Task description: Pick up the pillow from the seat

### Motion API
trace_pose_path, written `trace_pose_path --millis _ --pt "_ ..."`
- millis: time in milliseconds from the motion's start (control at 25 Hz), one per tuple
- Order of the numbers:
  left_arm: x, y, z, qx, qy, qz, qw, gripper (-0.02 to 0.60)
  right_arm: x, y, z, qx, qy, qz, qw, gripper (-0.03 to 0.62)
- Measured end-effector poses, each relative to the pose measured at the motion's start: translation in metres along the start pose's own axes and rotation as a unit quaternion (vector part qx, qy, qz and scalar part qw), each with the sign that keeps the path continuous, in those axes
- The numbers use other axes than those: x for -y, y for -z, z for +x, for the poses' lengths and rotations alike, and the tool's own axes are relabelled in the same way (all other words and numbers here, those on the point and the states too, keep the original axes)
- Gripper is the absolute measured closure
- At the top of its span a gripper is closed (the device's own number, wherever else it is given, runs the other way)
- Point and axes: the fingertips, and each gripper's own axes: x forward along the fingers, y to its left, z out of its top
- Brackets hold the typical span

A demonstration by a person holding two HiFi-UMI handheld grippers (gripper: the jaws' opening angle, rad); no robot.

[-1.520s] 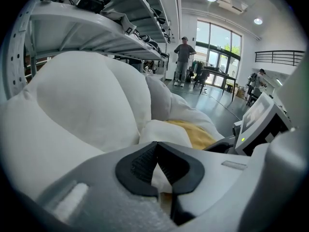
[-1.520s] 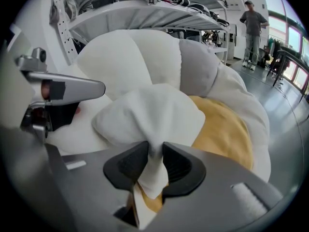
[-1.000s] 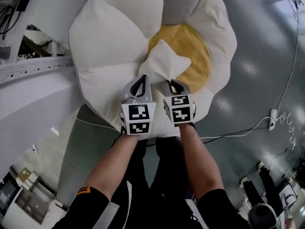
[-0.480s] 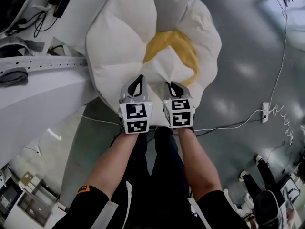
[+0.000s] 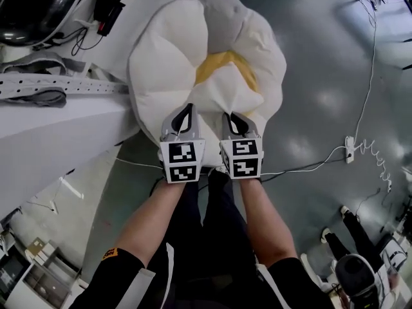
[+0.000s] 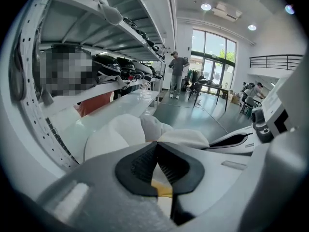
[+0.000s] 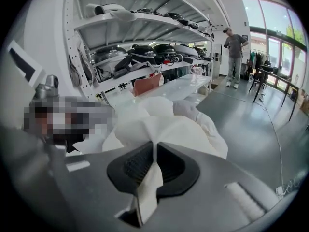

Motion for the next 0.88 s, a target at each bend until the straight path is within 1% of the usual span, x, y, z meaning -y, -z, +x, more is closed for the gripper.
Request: trace_pose_path --millis 160,440,680,880 --pt "0.009 -0.032 -0.026 0.018 0.016 0.01 0.9997 0.577 -0.006 -0.026 -0.032 0.017 0.005 -0.007 1.0 0.566" --pt "0.021 -0.079 -0.072 0.035 0.027 0.034 0.9985 0.577 -0.017 -0.067 -0.086 0.059 0.005 -0.007 0.998 0.566" --pt "0.025 -0.111 -0.115 0.051 0.027 0.037 0.9976 0.577 -0.029 -0.102 -0.138 0.099 0.004 -0.024 0.995 0.566" --pt "0.035 -0.133 -0.147 0.068 0.032 0.039 0.9964 0.577 -0.034 -0.13 -0.186 0.128 0.01 -0.024 0.991 0.566"
